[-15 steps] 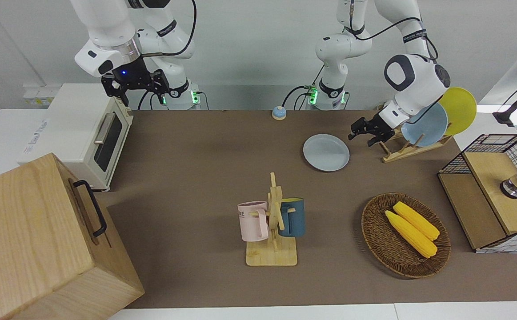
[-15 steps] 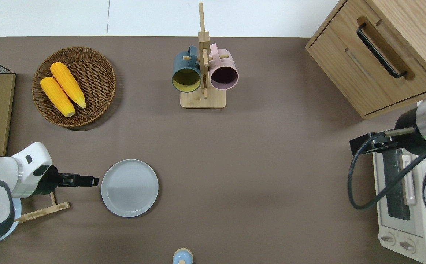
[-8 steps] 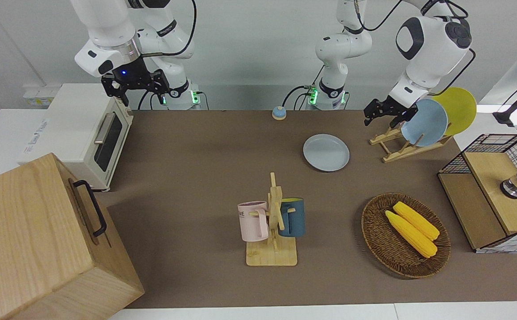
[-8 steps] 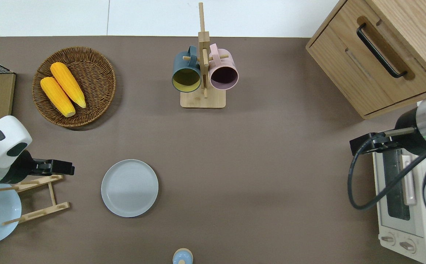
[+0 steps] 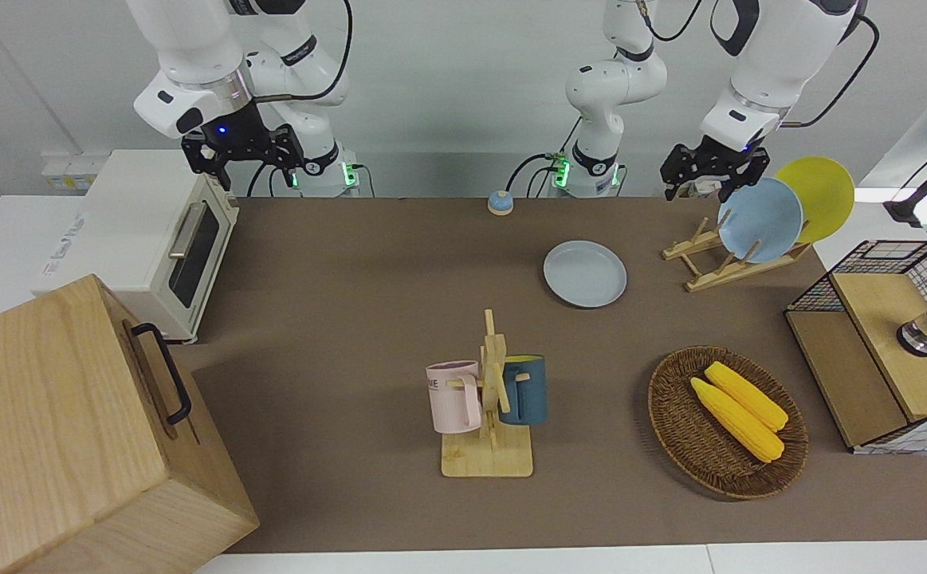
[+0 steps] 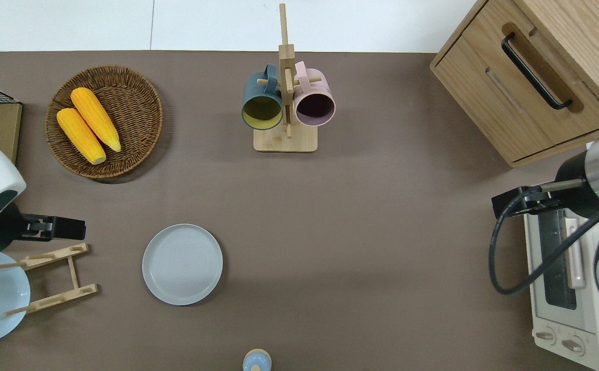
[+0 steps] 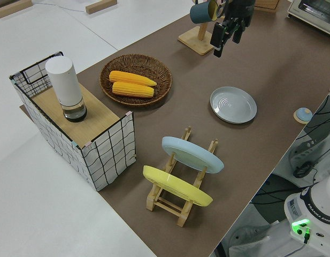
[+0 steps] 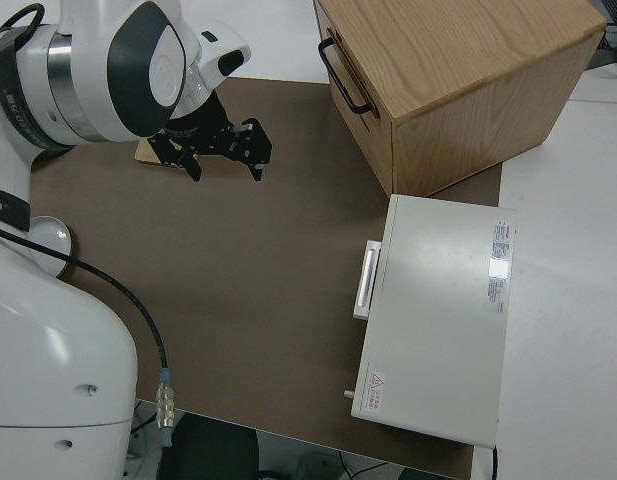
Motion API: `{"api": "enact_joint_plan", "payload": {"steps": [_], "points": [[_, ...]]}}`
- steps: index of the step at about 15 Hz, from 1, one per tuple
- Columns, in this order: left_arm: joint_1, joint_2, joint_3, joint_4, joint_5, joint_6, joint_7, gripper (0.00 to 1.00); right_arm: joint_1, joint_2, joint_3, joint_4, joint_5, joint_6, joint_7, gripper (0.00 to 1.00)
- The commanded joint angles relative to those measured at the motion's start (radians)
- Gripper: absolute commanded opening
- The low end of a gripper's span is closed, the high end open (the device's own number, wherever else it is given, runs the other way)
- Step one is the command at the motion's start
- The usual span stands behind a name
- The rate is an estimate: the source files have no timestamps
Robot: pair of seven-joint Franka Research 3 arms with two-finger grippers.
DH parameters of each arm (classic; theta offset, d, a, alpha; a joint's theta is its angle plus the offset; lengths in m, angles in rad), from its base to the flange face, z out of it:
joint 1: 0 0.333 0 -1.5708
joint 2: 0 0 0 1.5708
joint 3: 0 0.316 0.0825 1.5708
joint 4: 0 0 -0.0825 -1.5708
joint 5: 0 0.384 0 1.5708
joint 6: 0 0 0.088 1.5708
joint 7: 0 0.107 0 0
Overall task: Pick gray plate from low plate rack and place it on table with left arm
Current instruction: 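Open the left gripper and withdraw it back toward the rack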
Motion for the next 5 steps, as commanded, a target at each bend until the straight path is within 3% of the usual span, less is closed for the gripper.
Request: {"api": "enact_joint_plan", "payload": {"steps": [1, 5], "points": [[-0.009, 0.023, -0.003, 0.067, 0.028, -0.049, -0.021, 0.99, -0.024, -0.002, 0.021, 0.007, -0.006, -0.011, 0.012, 0.983], [-0.009, 0.023, -0.011, 0.067, 0.028, -0.049, -0.022, 0.99, -0.024, -0.004, 0.021, 0.007, -0.006, -0.011, 0.012, 0.983]]}}
